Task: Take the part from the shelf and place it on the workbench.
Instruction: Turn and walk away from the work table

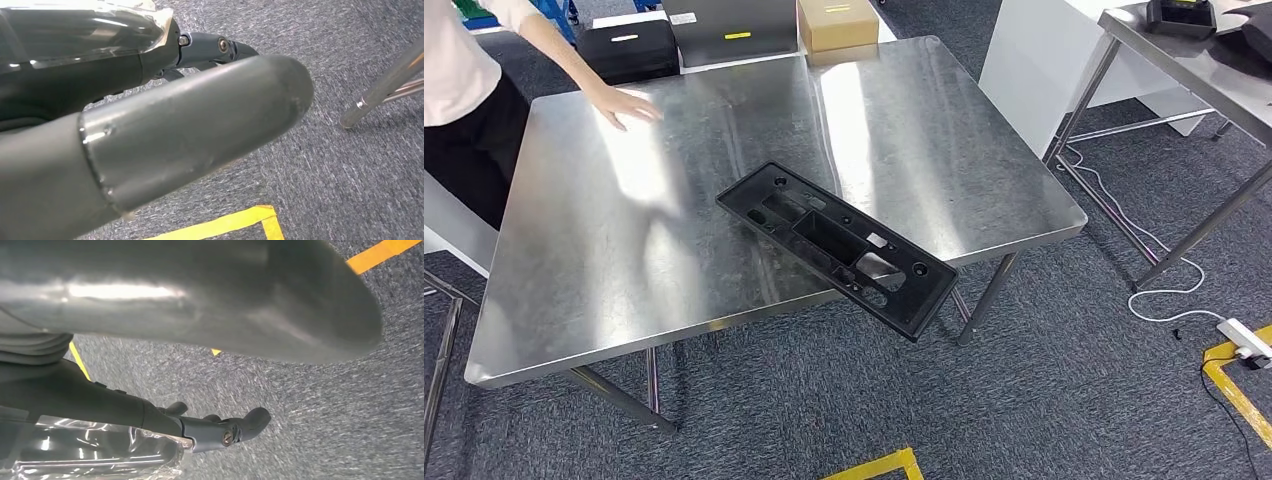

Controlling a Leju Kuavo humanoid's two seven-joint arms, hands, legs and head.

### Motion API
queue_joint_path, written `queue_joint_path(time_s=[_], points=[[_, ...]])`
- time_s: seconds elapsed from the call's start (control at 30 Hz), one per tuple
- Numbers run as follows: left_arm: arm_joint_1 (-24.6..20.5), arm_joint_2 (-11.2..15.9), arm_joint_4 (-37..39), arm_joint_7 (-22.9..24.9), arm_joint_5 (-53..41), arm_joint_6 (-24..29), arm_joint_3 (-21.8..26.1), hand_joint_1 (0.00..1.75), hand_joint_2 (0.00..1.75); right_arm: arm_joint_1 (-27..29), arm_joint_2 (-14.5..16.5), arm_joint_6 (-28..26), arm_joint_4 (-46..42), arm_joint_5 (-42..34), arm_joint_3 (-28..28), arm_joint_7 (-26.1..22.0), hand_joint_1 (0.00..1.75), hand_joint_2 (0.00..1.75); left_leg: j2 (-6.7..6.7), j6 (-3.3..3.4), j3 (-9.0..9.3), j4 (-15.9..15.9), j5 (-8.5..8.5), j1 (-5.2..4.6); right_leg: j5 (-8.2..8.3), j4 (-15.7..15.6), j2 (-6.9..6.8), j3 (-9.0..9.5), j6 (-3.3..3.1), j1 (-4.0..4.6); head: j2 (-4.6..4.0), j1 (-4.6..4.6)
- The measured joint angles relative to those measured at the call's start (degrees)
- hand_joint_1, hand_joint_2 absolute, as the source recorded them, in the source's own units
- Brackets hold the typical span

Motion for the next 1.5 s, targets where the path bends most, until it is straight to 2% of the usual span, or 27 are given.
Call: queue_joint_path(time_s=[0.1,0.23,0.3,0.43,0.6,0.7,0.77,0.83,0.87,0.9,0.93,1.0,1.03,1.07,1.1,1.17,1.23,1.27,1.33,1.37,1.4,1.43,1.47,1.5], points=[[0.0,0.0,0.0,0.0,-0.2,0.0,0.0,0.00,0.00,0.0,0.0,0.0,0.0,-0.3,0.3,-0.1,0.00,0.00,0.00,0.00,0.00,0.0,0.00,0.00,0.00,0.0,0.00,0.00,0.00,-0.01,0.00,0.00],[0.0,0.0,0.0,0.0,-0.2,0.0,0.0,0.00,0.00,0.1,0.0,-0.5,0.0,0.5,0.6,0.0,0.00,1.75,0.00,0.00,0.00,0.0,0.00,-0.01,0.00,0.0,0.00,0.00,0.00,-0.02,0.00,-0.01],[0.0,0.0,0.0,0.1,-0.2,0.0,0.0,0.00,0.00,0.1,0.0,-0.7,0.0,0.7,0.8,0.1,0.00,1.75,0.00,0.00,0.00,0.0,0.00,0.00,0.00,0.0,0.00,0.00,0.00,-0.02,0.00,-0.01],[0.0,0.0,0.0,0.1,-0.2,0.0,0.0,0.00,0.00,0.1,0.0,-1.1,0.0,-0.3,1.0,0.2,0.00,0.00,0.00,0.03,-0.01,0.1,-0.03,-0.05,0.02,0.0,0.00,0.05,0.02,-0.07,0.00,0.00],[0.0,0.0,0.0,0.1,-0.2,0.0,0.0,0.00,0.00,0.1,0.1,-1.8,0.0,-1.5,0.8,0.3,0.00,0.00,0.06,0.52,-0.13,0.3,-0.24,-0.25,0.08,-0.1,0.02,0.49,0.17,-0.58,0.00,-0.02],[0.0,0.0,0.0,0.1,-0.2,0.0,0.0,0.00,0.00,0.1,0.0,-1.8,0.0,-1.6,0.7,0.3,0.00,0.00,0.31,1.04,0.44,-0.5,0.13,-0.09,-0.06,0.0,0.14,0.38,0.59,-0.51,0.00,-0.02],[0.0,-0.1,0.0,0.1,-0.1,0.1,0.0,0.00,0.00,0.0,-0.1,-1.8,0.0,-1.5,0.7,0.3,0.00,0.00,0.88,1.49,1.07,-1.5,0.58,0.37,-2.04,3.4,0.08,-1.14,0.49,-0.44,0.00,0.09],[0.0,-0.1,0.0,0.1,-0.1,0.1,0.0,0.00,0.00,0.1,-0.2,-1.8,0.0,-1.4,0.7,0.3,0.00,0.00,1.63,1.68,1.13,-1.7,0.65,0.53,-5.51,10.8,0.00,-4.73,0.10,-0.65,0.00,0.16],[0.0,-0.1,0.0,0.1,-0.1,0.1,0.0,0.00,0.00,0.1,-0.3,-1.8,0.0,-1.3,0.7,0.4,0.00,0.00,2.01,1.66,1.08,-1.7,0.63,0.54,-6.74,14.1,-0.02,-6.31,0.18,-0.78,0.00,0.16],[0.0,-0.2,0.0,0.1,-0.1,0.1,0.0,0.00,0.00,0.2,-0.3,-1.8,0.0,-1.3,0.7,0.4,0.00,0.00,2.40,1.59,1.03,-1.7,0.61,0.58,-7.12,15.6,-0.07,-6.98,0.51,-0.95,0.00,0.16],[0.0,-0.3,0.0,0.1,-0.1,0.0,0.1,0.00,0.00,0.3,-0.4,-1.8,0.0,-1.2,0.7,0.4,0.00,0.00,2.79,1.44,1.01,-1.6,0.58,0.65,-6.63,14.9,-0.20,-6.49,1.06,-1.16,0.00,0.17],[0.0,-0.4,0.0,0.1,-0.1,0.0,0.1,0.00,0.00,0.3,-0.6,-1.8,0.0,-1.1,0.7,0.5,0.00,0.00,3.57,0.83,1.02,-1.3,0.41,0.87,-4.00,7.9,-1.25,-2.47,2.40,-1.74,0.00,0.19],[0.0,-0.4,0.0,0.1,-0.1,0.0,0.1,0.00,0.00,0.2,-0.6,-1.8,0.0,-1.0,0.7,0.6,0.00,0.00,3.97,0.31,1.01,-1.0,0.15,0.84,-2.78,4.2,-2.19,-0.54,2.71,-1.80,0.00,0.22],[0.1,-0.4,0.0,0.1,-0.1,0.0,0.1,0.00,0.00,0.1,-0.6,-1.8,0.0,-0.9,0.7,0.7,0.00,0.00,4.35,-0.25,1.05,-0.7,-0.18,0.76,-1.93,1.6,-2.79,0.83,2.54,-1.79,0.00,0.18],[0.0,-0.3,0.0,0.1,-0.1,0.1,0.1,0.00,0.00,0.0,-0.6,-1.8,0.1,-0.8,0.7,0.7,0.00,0.00,4.71,-0.74,1.19,-0.5,-0.48,0.66,-1.56,0.4,-3.14,1.43,2.03,-1.64,0.00,0.14],[0.0,-0.3,0.0,0.1,-0.1,0.1,0.1,0.00,0.00,0.1,-0.6,-1.7,0.2,-0.6,0.7,0.9,0.00,0.00,5.40,-1.41,1.61,-0.5,-0.86,0.70,-1.34,0.4,-2.39,1.39,0.69,-1.50,0.00,-0.02],[0.0,-0.3,0.0,0.1,-0.1,0.1,0.1,0.00,0.00,0.1,-0.6,-1.7,0.2,-0.5,0.7,1.0,0.00,0.00,4.99,-1.95,1.37,0.8,-2.07,1.08,-1.13,0.4,-1.61,1.64,-0.02,-1.73,0.00,-0.05],[0.0,-0.3,0.0,0.1,-0.1,0.1,0.0,0.00,0.00,0.1,-0.5,-1.7,0.2,-0.5,0.7,1.1,0.00,0.00,4.39,-2.24,0.63,2.7,-3.56,1.24,-0.97,0.3,-1.24,1.73,-0.36,-1.82,0.00,-0.07],[0.0,-0.3,0.0,0.1,-0.1,0.2,0.0,0.00,0.00,0.1,-0.5,-1.7,0.2,-0.5,0.7,1.1,0.00,0.00,3.25,-2.67,-2.17,9.4,-7.69,1.33,-0.78,0.4,-0.52,1.70,-0.73,-1.56,0.00,-0.09],[0.1,-0.3,0.0,0.1,0.0,0.2,0.0,0.00,0.00,0.1,-0.6,-1.7,0.2,-0.5,0.7,1.2,0.00,0.00,3.08,-2.74,-3.64,12.8,-9.18,1.33,-0.74,0.4,-0.09,1.65,-0.83,-1.40,0.00,-0.09],[0.1,-0.4,0.0,0.1,0.0,0.2,0.1,0.00,0.00,0.2,-0.6,-1.7,0.2,-0.5,0.7,1.2,0.00,0.00,3.02,-2.69,-4.58,14.9,-9.69,1.34,-0.76,0.4,0.41,1.63,-0.85,-1.26,0.00,-0.07],[0.1,-0.4,0.0,0.2,0.0,0.2,0.1,0.00,0.00,0.2,-0.6,-1.7,0.2,-0.5,0.7,1.2,0.00,0.00,2.96,-2.53,-4.67,15.0,-9.08,1.33,-0.77,0.4,0.98,1.67,-0.85,-1.14,0.00,-0.08],[0.1,-0.4,0.0,0.2,0.0,0.2,0.1,0.00,0.00,0.2,-0.6,-1.7,0.2,-0.5,0.7,1.2,0.00,0.00,2.69,-2.26,-3.82,13.1,-7.48,1.32,-0.79,0.4,1.57,1.75,-0.86,-1.05,0.00,-0.07],[0.1,-0.4,0.0,0.2,0.0,0.2,0.1,0.00,0.00,0.2,-0.6,-1.7,0.2,-0.5,0.7,1.2,0.00,0.00,1.97,-1.87,-2.27,9.7,-5.35,1.31,-0.80,0.4,2.23,1.86,-0.86,-0.99,0.00,-0.08]])
